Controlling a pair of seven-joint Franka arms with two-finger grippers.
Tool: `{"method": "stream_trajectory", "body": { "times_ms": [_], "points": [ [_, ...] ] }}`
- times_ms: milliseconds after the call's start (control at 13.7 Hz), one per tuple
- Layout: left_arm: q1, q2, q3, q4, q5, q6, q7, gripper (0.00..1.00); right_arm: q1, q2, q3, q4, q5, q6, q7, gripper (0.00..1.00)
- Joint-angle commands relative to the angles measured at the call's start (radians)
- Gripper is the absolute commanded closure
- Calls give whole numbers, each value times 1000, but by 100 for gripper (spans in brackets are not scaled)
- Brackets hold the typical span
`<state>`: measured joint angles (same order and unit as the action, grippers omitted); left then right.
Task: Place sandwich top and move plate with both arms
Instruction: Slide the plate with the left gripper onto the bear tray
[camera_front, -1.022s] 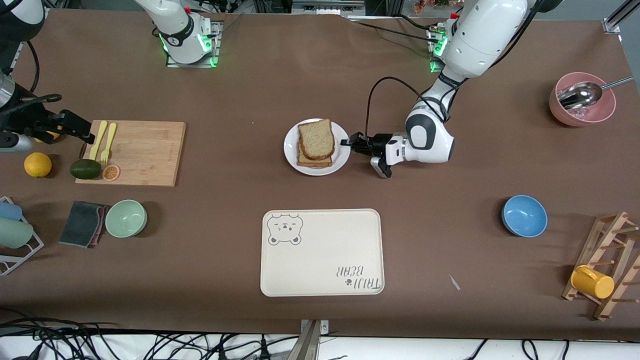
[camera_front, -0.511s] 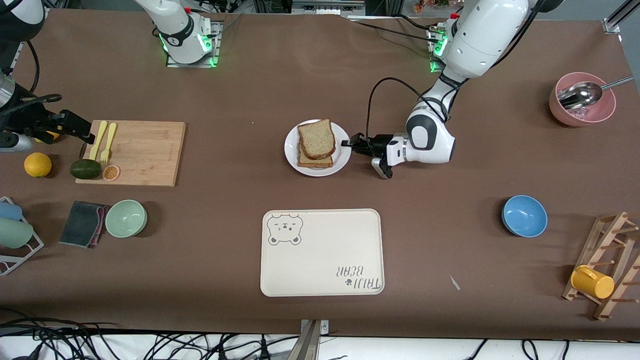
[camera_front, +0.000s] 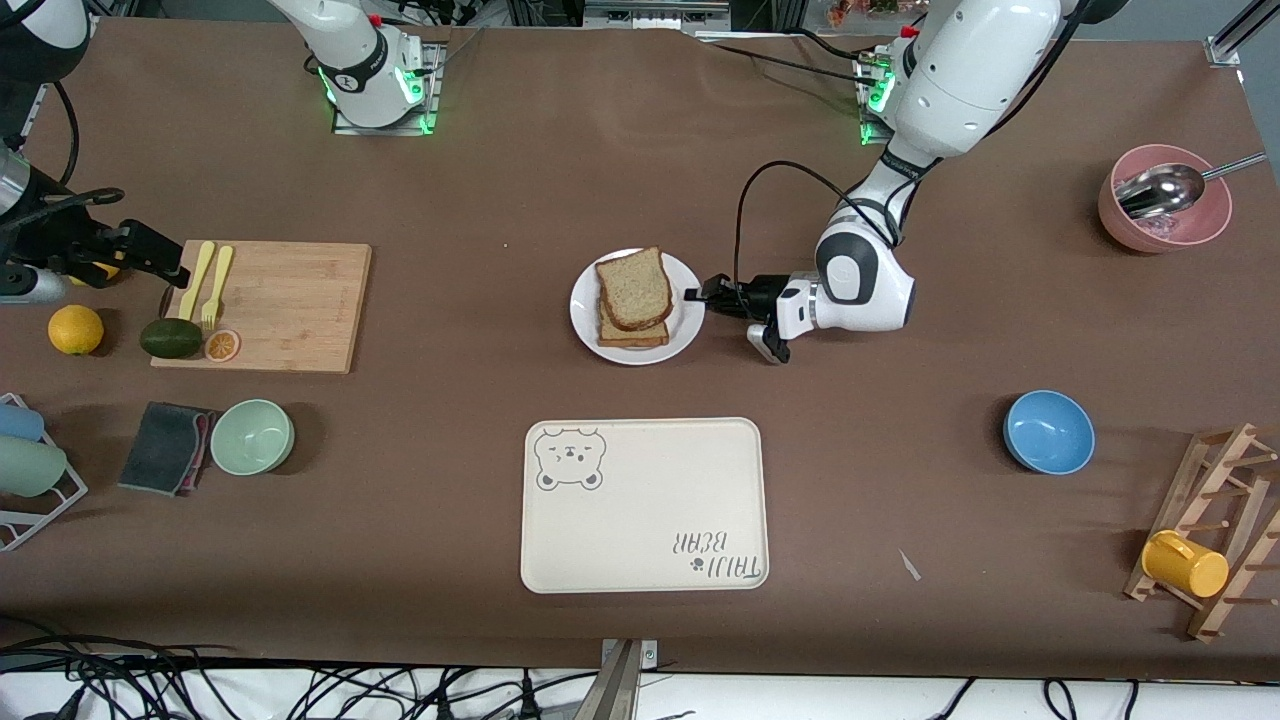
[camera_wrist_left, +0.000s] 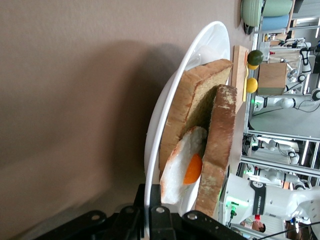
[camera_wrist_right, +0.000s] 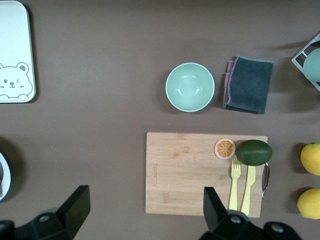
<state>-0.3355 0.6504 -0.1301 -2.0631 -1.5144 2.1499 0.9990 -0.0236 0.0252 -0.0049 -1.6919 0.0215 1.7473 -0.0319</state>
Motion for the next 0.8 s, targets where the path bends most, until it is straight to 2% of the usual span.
{"method": "stream_trajectory", "body": {
  "times_ms": [0,292,730],
  "points": [
    [29,-25,-3,24,66,-16,-84,100,-9,-11,8,-9,3,3,-11,0],
    [58,-25,-3,72,140,-42,-174,100,-9,-11,6,-11,3,3,-11,0],
    [84,9,-3,161,178,-56,-261,100,-9,-11,6,-9,3,3,-11,0]
  ]
}}
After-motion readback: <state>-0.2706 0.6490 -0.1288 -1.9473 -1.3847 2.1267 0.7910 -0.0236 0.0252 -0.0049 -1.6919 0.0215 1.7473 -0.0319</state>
